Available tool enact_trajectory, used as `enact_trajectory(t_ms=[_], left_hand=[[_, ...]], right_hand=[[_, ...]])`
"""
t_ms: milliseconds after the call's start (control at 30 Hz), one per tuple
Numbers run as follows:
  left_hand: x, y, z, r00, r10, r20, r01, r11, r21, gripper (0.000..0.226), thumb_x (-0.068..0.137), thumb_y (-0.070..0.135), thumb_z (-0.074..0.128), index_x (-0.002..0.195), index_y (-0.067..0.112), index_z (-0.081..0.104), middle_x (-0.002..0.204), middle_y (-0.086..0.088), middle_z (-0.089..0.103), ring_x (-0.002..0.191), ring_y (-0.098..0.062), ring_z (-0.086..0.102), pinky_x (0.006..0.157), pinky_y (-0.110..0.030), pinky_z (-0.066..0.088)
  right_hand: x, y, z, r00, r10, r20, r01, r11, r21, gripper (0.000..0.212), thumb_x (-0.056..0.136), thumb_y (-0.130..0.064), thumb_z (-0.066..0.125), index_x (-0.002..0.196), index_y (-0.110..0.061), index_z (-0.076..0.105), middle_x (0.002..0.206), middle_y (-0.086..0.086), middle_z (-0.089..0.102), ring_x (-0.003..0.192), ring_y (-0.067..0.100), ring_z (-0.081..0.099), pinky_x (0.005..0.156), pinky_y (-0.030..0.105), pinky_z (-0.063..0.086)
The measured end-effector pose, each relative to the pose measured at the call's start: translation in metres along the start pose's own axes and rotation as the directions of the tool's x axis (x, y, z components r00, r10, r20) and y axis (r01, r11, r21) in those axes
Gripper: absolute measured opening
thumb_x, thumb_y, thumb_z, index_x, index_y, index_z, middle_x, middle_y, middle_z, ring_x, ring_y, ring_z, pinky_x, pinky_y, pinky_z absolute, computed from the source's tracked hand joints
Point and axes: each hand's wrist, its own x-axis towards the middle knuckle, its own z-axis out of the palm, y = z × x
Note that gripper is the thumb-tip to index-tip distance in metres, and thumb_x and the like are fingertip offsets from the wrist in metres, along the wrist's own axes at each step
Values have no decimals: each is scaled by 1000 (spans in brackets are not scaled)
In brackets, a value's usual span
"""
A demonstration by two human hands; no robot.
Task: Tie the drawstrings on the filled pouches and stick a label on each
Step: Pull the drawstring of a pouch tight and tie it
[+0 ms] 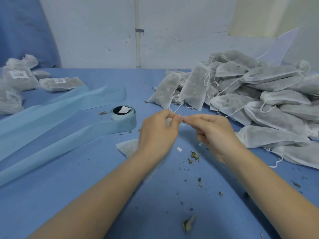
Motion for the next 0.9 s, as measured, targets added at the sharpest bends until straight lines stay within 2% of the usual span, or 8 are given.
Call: enact_trajectory(t_ms=[100, 267, 367, 433, 500, 567, 667, 900], left_hand=[[2, 0, 0, 999, -41, 33, 42, 999, -26, 22, 94, 34, 50, 89, 19, 66, 84, 7, 69, 88, -15, 60, 79, -30, 45], [6, -2, -2, 992, -87, 91, 92, 994, -51, 20, 96, 33, 46, 85, 25, 61, 73, 17, 62, 79, -8, 55, 66, -19, 39], [3, -1, 0, 991, -69, 118, 71, 997, -15, 22, 96, 32, 44, 77, 30, 55, 77, 16, 63, 84, -10, 57, 72, -27, 42], [0, -1, 2, 994, -22, 110, 19, 999, 31, 17, 96, 30, 45, 82, 28, 55, 88, 13, 65, 91, -13, 58, 79, -31, 44], [-3, -2, 5, 995, 76, 60, -80, 995, 61, 8, 94, 24, 50, 98, 26, 56, 97, 12, 63, 95, -11, 55, 82, -31, 42], [-6, -4, 5, 975, 221, -22, -218, 972, 91, 21, 89, 15, 56, 109, 23, 57, 100, 11, 60, 98, -13, 52, 85, -27, 39], [-10, -2, 4, 924, 360, -128, -339, 927, 160, 26, 82, 8, 60, 106, 16, 65, 103, 3, 62, 100, -21, 53, 89, -20, 34], [-11, -1, 5, 919, 299, -255, -272, 952, 138, 8, 80, 18, 73, 85, 12, 75, 94, 1, 67, 99, -24, 54, 82, -16, 34]], right_hand=[[1, 2, 3, 1000, 22, -20, -20, 996, 87, 10, 82, -17, 71, 75, -10, 76, 49, -10, 38, 42, 8, 30, 40, 15, 27], [1, 3, 8, 984, 95, 149, -141, 929, 342, 25, 86, -13, 61, 65, -14, 73, 55, -7, 28, 46, 8, 19, 38, 17, 15], [0, 4, 9, 965, 148, 214, -228, 879, 420, 19, 78, -17, 62, 61, -15, 71, 56, -7, 26, 44, 5, 18, 38, 16, 13], [1, 4, 9, 957, 179, 228, -269, 842, 467, 18, 82, -16, 59, 66, -13, 68, 55, -8, 27, 43, 5, 19, 36, 15, 15], [2, 3, 8, 956, 193, 222, -281, 827, 488, 15, 86, -15, 56, 73, -11, 64, 53, -8, 28, 42, 4, 19, 35, 14, 17], [2, 3, 7, 958, 198, 208, -276, 830, 485, 12, 81, -16, 60, 73, -11, 66, 54, -8, 29, 43, 4, 19, 35, 14, 17], [2, 3, 7, 960, 212, 183, -275, 837, 474, 18, 86, -16, 58, 71, -11, 66, 54, -8, 28, 44, 5, 18, 35, 15, 18], [-1, 3, 9, 976, 193, 97, -216, 871, 441, 28, 85, -11, 64, 58, -13, 68, 52, -7, 29, 43, 6, 19, 36, 17, 17]])
